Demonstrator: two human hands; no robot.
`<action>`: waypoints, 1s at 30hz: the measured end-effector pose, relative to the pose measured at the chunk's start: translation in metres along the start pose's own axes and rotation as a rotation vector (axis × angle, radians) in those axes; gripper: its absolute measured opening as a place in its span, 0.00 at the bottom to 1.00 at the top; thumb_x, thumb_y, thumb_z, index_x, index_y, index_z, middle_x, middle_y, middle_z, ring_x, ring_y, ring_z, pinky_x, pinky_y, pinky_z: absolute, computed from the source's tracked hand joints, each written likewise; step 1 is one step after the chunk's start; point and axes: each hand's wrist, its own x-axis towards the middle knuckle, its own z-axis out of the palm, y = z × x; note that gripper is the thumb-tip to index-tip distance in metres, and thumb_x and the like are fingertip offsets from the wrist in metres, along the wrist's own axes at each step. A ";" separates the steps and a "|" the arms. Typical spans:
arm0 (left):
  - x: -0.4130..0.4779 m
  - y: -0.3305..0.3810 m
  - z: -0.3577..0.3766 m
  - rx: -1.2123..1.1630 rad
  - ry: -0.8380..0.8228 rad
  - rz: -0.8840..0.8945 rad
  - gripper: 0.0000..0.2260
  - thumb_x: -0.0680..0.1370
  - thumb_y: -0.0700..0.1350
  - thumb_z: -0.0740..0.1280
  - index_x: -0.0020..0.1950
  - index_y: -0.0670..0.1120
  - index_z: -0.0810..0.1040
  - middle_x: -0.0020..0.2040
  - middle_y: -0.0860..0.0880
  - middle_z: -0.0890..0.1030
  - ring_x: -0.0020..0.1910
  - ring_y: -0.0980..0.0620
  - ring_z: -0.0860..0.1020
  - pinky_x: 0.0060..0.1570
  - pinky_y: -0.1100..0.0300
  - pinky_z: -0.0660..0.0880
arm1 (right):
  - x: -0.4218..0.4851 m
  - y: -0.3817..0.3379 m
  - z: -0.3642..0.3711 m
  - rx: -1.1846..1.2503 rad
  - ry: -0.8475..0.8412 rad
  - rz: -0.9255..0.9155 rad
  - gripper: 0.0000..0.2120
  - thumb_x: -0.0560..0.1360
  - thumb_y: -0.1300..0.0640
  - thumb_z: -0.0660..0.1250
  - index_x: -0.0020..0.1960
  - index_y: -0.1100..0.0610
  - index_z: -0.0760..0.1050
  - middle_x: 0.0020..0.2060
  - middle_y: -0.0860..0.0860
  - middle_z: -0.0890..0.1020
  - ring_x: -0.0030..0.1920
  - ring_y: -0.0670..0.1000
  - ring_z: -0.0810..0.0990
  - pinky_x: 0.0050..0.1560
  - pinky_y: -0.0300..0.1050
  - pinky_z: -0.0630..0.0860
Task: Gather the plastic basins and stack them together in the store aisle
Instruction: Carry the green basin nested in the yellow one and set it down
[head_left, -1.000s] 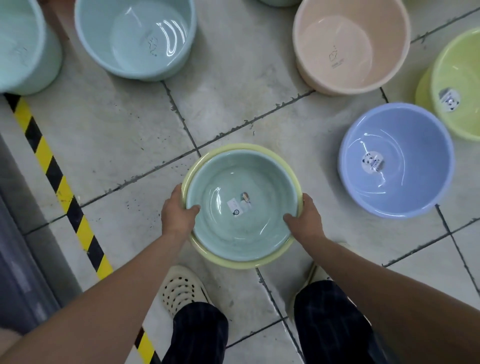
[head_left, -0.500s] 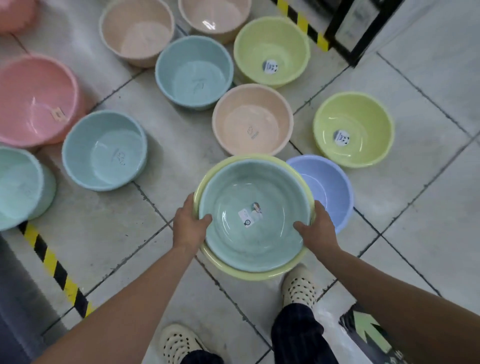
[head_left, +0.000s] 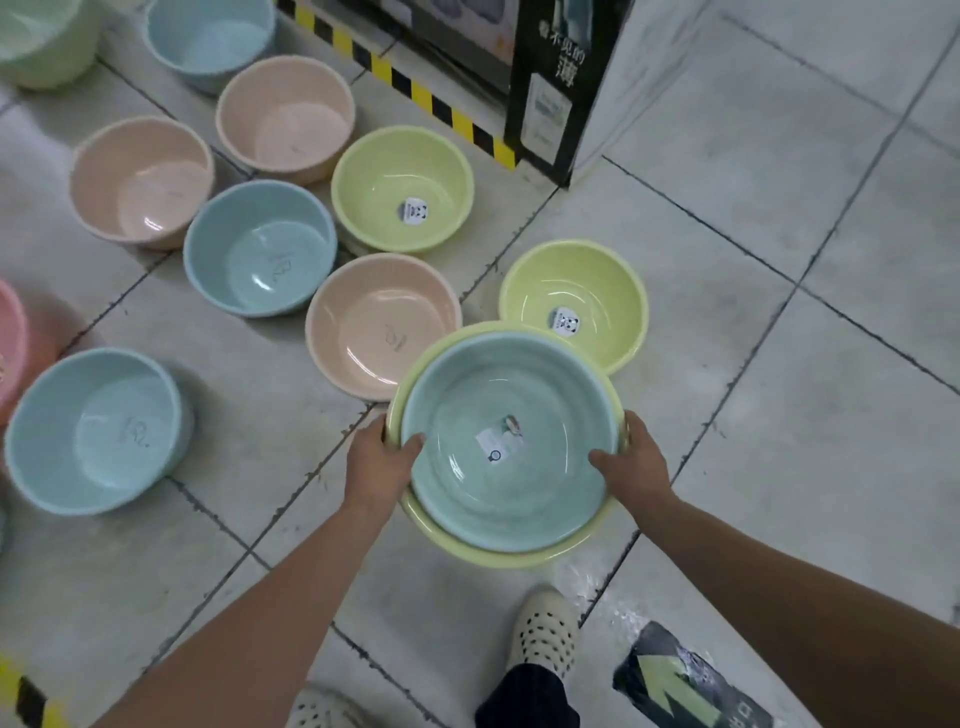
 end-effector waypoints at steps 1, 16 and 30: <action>0.003 0.000 0.009 0.011 0.003 -0.004 0.05 0.76 0.41 0.71 0.50 0.49 0.79 0.44 0.48 0.83 0.45 0.47 0.82 0.45 0.56 0.76 | 0.006 0.005 -0.002 0.012 -0.004 0.002 0.32 0.71 0.63 0.71 0.72 0.54 0.66 0.56 0.56 0.77 0.50 0.55 0.76 0.49 0.45 0.71; 0.088 -0.087 0.092 0.124 0.041 -0.037 0.07 0.72 0.43 0.72 0.49 0.45 0.81 0.46 0.42 0.82 0.45 0.44 0.81 0.43 0.57 0.74 | 0.094 0.092 0.063 0.008 0.058 0.088 0.34 0.68 0.64 0.72 0.72 0.56 0.67 0.55 0.58 0.77 0.48 0.56 0.77 0.45 0.45 0.72; 0.114 -0.136 0.129 0.084 0.012 -0.001 0.06 0.74 0.39 0.69 0.48 0.49 0.79 0.42 0.43 0.83 0.39 0.50 0.78 0.34 0.73 0.72 | 0.130 0.153 0.106 0.125 0.051 0.207 0.32 0.70 0.65 0.69 0.72 0.48 0.68 0.52 0.52 0.78 0.50 0.55 0.76 0.48 0.46 0.72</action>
